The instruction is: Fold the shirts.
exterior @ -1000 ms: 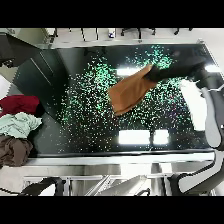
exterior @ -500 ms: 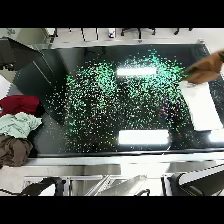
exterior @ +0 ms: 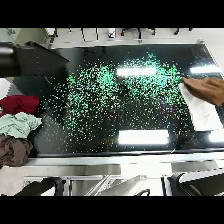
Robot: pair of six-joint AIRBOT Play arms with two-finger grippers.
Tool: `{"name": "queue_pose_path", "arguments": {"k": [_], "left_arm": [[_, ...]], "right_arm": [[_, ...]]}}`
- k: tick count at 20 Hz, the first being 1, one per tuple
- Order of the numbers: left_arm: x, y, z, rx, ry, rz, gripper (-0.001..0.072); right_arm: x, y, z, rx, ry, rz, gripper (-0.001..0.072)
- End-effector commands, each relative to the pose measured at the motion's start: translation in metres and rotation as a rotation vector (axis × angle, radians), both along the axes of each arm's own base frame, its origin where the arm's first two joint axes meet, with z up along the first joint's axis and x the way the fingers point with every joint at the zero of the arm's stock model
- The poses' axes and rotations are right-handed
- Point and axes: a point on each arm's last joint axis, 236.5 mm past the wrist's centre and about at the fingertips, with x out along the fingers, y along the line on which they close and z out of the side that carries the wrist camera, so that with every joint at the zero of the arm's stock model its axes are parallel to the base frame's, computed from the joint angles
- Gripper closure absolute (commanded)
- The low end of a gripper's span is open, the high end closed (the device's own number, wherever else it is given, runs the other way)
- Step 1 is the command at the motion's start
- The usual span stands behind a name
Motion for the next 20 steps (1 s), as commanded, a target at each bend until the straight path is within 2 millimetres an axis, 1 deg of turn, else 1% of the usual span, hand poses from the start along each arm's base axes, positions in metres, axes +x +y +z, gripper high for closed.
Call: {"name": "queue_pose_path", "arguments": {"k": [1, 2, 3, 5, 7, 9, 10, 11, 13, 14, 15, 16, 18, 19, 20], "left_arm": [[-0.014, -0.031, -0.003, -0.008, 0.003, -0.091, 0.0685], [-0.017, -0.041, -0.009, -0.004, 0.019, -0.118, 0.0685], [-0.018, -0.048, -0.016, 0.0, 0.037, -0.135, 0.0685], [-0.017, -0.059, -0.035, 0.017, 0.089, -0.159, 0.0685], [-0.012, -0.065, -0.05, 0.024, 0.125, -0.162, 0.0685], [-0.004, -0.068, -0.06, 0.028, 0.149, -0.156, 0.0686], [-0.001, -0.068, -0.063, 0.029, 0.156, -0.152, 0.0685], [0.002, -0.069, -0.065, 0.028, 0.159, -0.148, 0.0685], [0.007, -0.071, -0.068, 0.026, 0.163, -0.143, 0.0685], [0.008, -0.072, -0.069, 0.027, 0.166, -0.143, 0.0685], [0.009, -0.072, -0.072, 0.025, 0.169, -0.138, 0.0685], [0.011, -0.072, -0.076, 0.024, 0.168, -0.134, 0.0685], [0.019, -0.062, -0.099, 0.06, 0.177, -0.071, 0.0685], [0.019, -0.054, -0.116, 0.077, 0.203, -0.029, 0.0685], [0.015, -0.049, -0.132, 0.082, 0.233, -0.003, 0.0685]], "right_arm": [[-0.06, 0.001, -0.014, -0.008, 0.261, 0.002, 0.0625], [-0.06, 0.001, -0.014, -0.007, 0.261, 0.001, 0.0322], [-0.059, 0.002, -0.014, -0.009, 0.259, 0.004, -0.0008], [-0.058, 0.002, -0.014, -0.006, 0.255, 0.004, 0.0003], [-0.055, 0.006, -0.012, 0.011, 0.237, 0.012, 0.0003], [-0.044, 0.019, -0.005, 0.06, 0.18, 0.036, 0.0003], [-0.033, 0.029, 0.001, 0.094, 0.132, 0.057, 0.0003], [-0.02, 0.04, 0.009, 0.126, 0.077, 0.078, 0.0037], [0.002, 0.064, 0.022, 0.161, -0.015, 0.139, 0.0697], [0.009, 0.076, 0.026, 0.142, -0.03, 0.179, 0.0662], [0.017, 0.089, 0.029, 0.116, -0.051, 0.228, 0.0689], [0.026, 0.106, 0.035, 0.084, -0.085, 0.297, 0.0688], [0.034, 0.152, 0.047, 0.021, -0.128, 0.465, 0.0689], [0.035, 0.177, 0.054, -0.011, -0.152, 0.534, 0.0689], [0.035, 0.205, 0.062, -0.048, -0.196, 0.6, 0.0689]]}}
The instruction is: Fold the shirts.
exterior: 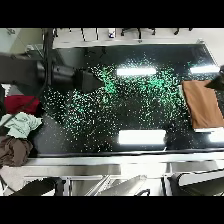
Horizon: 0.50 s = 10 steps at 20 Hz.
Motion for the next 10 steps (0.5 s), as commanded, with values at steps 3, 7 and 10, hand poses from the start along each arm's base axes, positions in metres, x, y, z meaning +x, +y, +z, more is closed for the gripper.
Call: {"name": "queue_pose_path", "arguments": {"k": [3, 7, 10], "left_arm": [[-0.021, 0.027, -0.095, 0.058, 0.148, 0.134, 0.0686], [-0.056, 0.048, -0.166, 0.086, 0.263, 0.198, 0.0685], [-0.069, 0.057, -0.186, 0.092, 0.276, 0.218, 0.0686]], "right_arm": [[-0.008, 0.145, 0.027, -0.101, -0.265, 0.287, 0.0689], [-0.092, 0.253, -0.031, -0.095, -0.327, 0.498, 0.0688], [-0.119, 0.286, -0.055, -0.083, -0.373, 0.532, 0.0686]]}}
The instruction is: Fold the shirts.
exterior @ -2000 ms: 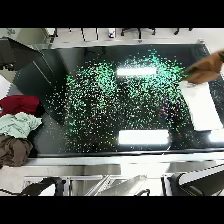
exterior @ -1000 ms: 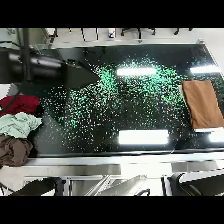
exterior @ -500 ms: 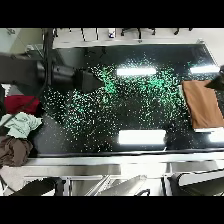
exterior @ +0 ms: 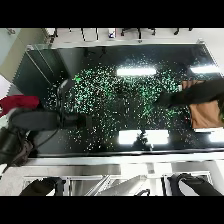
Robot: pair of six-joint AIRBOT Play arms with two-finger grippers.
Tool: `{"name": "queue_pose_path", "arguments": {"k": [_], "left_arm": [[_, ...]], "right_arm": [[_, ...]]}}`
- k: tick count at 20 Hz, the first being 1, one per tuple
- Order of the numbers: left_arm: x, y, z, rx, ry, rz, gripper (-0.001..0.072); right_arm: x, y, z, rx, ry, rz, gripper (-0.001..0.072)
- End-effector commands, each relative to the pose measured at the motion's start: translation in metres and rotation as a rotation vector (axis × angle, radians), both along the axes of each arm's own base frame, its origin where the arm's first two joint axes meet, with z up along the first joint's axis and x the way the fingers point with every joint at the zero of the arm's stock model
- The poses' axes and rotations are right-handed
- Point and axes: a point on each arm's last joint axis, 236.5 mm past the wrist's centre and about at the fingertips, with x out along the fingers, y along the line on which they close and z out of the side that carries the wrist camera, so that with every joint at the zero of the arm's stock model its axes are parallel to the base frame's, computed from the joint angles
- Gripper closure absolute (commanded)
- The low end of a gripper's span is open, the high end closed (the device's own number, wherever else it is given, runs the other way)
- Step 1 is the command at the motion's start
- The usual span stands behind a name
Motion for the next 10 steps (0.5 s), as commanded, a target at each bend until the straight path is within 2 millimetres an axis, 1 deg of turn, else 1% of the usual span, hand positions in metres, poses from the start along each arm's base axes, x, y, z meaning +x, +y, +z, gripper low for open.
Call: {"name": "queue_pose_path", "arguments": {"k": [1, 2, 5, 6, 7, 10], "left_arm": [[-0.013, 0.012, -0.029, 0.005, 0.018, 0.045, 0.0686], [-0.014, 0.013, -0.03, 0.008, 0.016, 0.045, 0.0686], [-0.014, 0.014, -0.03, 0.012, 0.011, 0.044, 0.0686], [-0.015, 0.014, -0.03, 0.011, 0.011, 0.044, 0.0685], [-0.015, 0.014, -0.03, 0.011, 0.011, 0.044, 0.0685], [-0.016, 0.014, -0.03, 0.013, 0.015, 0.042, 0.0686]], "right_arm": [[-0.032, 0.042, -0.026, 0.01, -0.079, 0.071, 0.0686], [-0.037, 0.047, -0.027, 0.011, -0.072, 0.091, 0.0686], [-0.079, 0.064, -0.029, 0.073, 0.098, 0.162, 0.0686], [-0.087, 0.066, -0.029, 0.081, 0.127, 0.182, 0.0686], [-0.09, 0.066, -0.03, 0.08, 0.137, 0.189, 0.0686], [-0.089, 0.066, -0.03, 0.08, 0.136, 0.189, 0.0686]]}}
